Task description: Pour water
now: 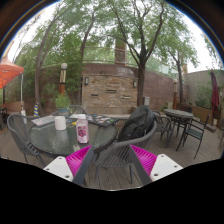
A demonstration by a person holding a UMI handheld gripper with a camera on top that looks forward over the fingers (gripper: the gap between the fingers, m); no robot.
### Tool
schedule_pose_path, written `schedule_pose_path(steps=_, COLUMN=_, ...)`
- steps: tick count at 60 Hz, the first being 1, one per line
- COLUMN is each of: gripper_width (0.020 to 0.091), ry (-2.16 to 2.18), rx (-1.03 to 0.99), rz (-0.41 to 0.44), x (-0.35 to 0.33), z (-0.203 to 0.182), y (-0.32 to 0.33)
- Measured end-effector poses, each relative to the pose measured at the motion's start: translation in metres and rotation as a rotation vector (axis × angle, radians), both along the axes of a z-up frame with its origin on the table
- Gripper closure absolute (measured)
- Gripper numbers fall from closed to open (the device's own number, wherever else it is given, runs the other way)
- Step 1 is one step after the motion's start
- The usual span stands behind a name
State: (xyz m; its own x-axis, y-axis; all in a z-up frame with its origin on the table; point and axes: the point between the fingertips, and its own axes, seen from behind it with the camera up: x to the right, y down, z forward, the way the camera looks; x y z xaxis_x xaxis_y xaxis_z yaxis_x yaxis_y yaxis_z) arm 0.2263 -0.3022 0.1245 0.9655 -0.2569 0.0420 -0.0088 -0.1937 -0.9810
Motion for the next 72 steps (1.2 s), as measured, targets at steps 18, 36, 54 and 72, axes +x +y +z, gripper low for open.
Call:
schedule_pose_path(steps=18, gripper_width=0.0268, ry=-0.028, rx=-0.013, rz=-0.012, x=0.007, z=-0.003, y=0.002)
schedule_pose_path(steps=36, gripper_width=0.0267, ry=-0.005, rx=0.035, rz=0.030, x=-0.037, z=0.002, y=0.061)
schedule_pose_path(steps=54, gripper_width=0.0277, ry=0.024, rx=0.085, rz=0.078, x=-0.101, z=-0.029, y=0.218)
schedule_pose_path(steps=72, gripper_width=0.0280, ry=-0.037, rx=0.092, rz=0.016, x=-0.090, z=-0.034, y=0.286)
